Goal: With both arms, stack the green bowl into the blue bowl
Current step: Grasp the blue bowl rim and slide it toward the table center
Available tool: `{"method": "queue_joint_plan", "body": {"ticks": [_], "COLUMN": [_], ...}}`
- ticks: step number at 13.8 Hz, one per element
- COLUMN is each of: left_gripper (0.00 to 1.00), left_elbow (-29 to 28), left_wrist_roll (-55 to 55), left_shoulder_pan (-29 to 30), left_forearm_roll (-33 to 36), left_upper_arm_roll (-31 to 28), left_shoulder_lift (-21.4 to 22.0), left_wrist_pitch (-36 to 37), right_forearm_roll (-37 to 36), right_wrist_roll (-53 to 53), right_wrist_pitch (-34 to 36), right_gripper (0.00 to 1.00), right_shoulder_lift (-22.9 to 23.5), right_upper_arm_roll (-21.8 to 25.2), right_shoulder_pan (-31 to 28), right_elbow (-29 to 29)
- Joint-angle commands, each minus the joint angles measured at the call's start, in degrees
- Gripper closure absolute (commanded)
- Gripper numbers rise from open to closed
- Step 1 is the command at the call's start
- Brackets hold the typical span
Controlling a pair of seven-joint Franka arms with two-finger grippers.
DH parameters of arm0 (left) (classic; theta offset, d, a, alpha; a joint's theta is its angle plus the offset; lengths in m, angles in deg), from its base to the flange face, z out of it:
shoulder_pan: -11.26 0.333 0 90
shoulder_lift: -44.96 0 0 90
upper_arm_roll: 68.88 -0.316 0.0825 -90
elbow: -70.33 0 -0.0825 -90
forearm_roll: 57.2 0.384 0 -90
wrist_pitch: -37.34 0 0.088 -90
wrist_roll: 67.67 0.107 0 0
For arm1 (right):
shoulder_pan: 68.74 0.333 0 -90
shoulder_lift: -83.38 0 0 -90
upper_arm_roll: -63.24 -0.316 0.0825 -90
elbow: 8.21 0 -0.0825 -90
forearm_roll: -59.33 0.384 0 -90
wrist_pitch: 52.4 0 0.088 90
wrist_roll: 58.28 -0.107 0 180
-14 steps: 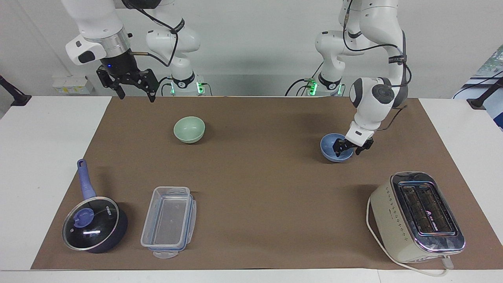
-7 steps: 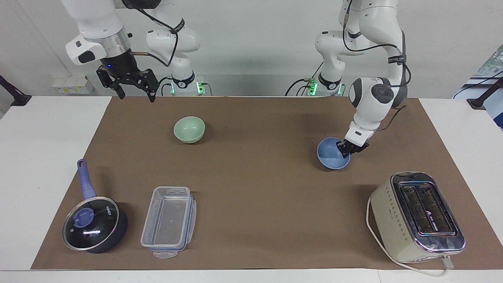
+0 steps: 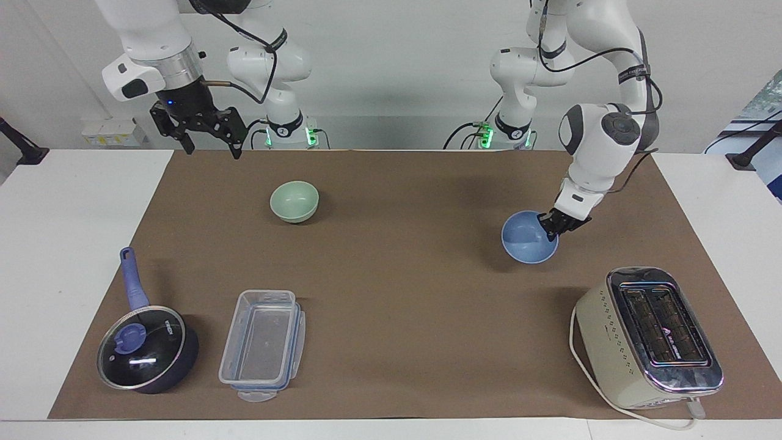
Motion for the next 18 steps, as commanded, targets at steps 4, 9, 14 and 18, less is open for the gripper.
{"method": "queue_joint_plan", "body": {"ticks": [4, 9, 14, 18], "left_gripper": [1.0, 1.0, 1.0, 1.0], "left_elbow": [1.1, 0.3, -1.2, -7.0], "left_wrist_roll": [-1.2, -6.1, -14.9, -22.3], "left_shoulder_pan": [-1.9, -10.2, -20.8, -29.7], "left_forearm_roll": [0.4, 0.4, -0.7, -0.7], "left_upper_arm_roll": [0.9, 0.9, 0.8, 0.8], "left_shoulder_lift": [4.9, 6.1, 6.9, 6.3], "left_wrist_pitch": [5.3, 5.4, 2.8, -6.5], "right_forearm_roll": [1.2, 1.2, 1.2, 1.2], "right_wrist_roll": [0.9, 1.1, 0.5, 0.5], "right_wrist_pitch": [1.0, 0.9, 0.3, -2.6], "right_gripper": [0.0, 0.0, 0.0, 0.0], "right_shoulder_lift": [0.0, 0.0, -1.2, -2.7], "right_upper_arm_roll": [-0.1, -0.1, -0.1, -0.1], "right_shoulder_pan": [-0.7, -0.7, -0.9, -0.9], "right_elbow": [0.3, 0.1, -1.9, -5.0]}}
